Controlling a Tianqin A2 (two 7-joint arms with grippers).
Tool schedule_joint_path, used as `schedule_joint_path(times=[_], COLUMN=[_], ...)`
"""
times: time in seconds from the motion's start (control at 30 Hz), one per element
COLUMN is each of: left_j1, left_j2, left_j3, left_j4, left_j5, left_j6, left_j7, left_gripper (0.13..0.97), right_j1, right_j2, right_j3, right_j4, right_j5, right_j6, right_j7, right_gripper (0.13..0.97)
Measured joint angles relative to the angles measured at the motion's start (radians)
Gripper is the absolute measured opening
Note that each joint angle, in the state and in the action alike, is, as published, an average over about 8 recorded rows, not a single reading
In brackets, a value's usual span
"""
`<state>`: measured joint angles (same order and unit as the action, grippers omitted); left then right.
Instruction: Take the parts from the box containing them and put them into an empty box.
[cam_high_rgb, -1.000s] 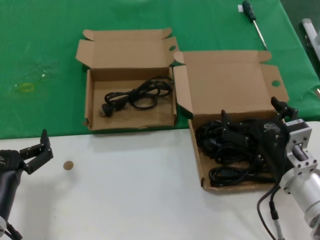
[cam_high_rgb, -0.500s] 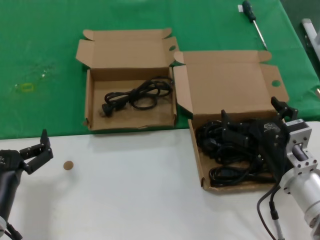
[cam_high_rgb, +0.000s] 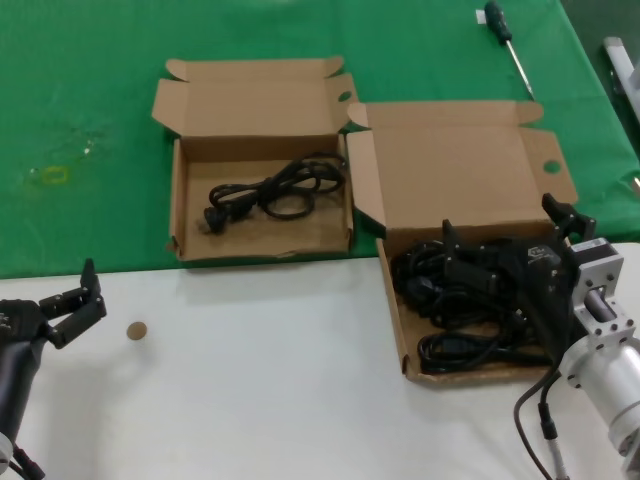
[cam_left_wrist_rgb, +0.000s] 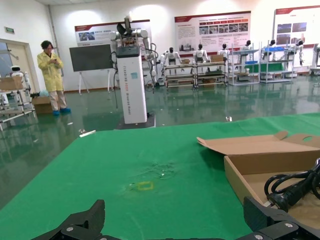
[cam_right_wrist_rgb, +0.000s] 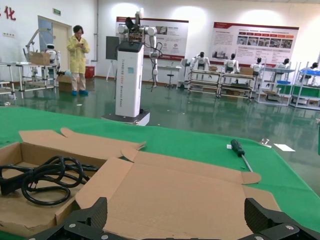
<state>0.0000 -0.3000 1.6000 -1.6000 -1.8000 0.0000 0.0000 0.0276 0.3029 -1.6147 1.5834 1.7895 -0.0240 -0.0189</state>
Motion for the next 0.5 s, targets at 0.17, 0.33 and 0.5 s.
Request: schedule_joint_path(times=[0.17,0.33,0.5], left_j1=[0.0,0.0,0.0], left_j2=[0.0,0.0,0.0], left_j3=[0.0,0.0,0.0], left_j4=[0.0,0.0,0.0], left_j5=[0.0,0.0,0.0], left_j6=[0.0,0.0,0.0], left_j7=[0.0,0.0,0.0], left_gripper=[0.966,0.966,0.966], right_j1=[0.0,0.0,0.0], right_j2=[0.0,0.0,0.0], right_j3=[0.0,0.0,0.0], right_j4=[0.0,0.0,0.0], right_j5=[0.0,0.0,0.0], right_j6=[0.0,0.0,0.0], right_j7=[0.0,0.0,0.0], right_gripper=[0.966,0.966,0.966])
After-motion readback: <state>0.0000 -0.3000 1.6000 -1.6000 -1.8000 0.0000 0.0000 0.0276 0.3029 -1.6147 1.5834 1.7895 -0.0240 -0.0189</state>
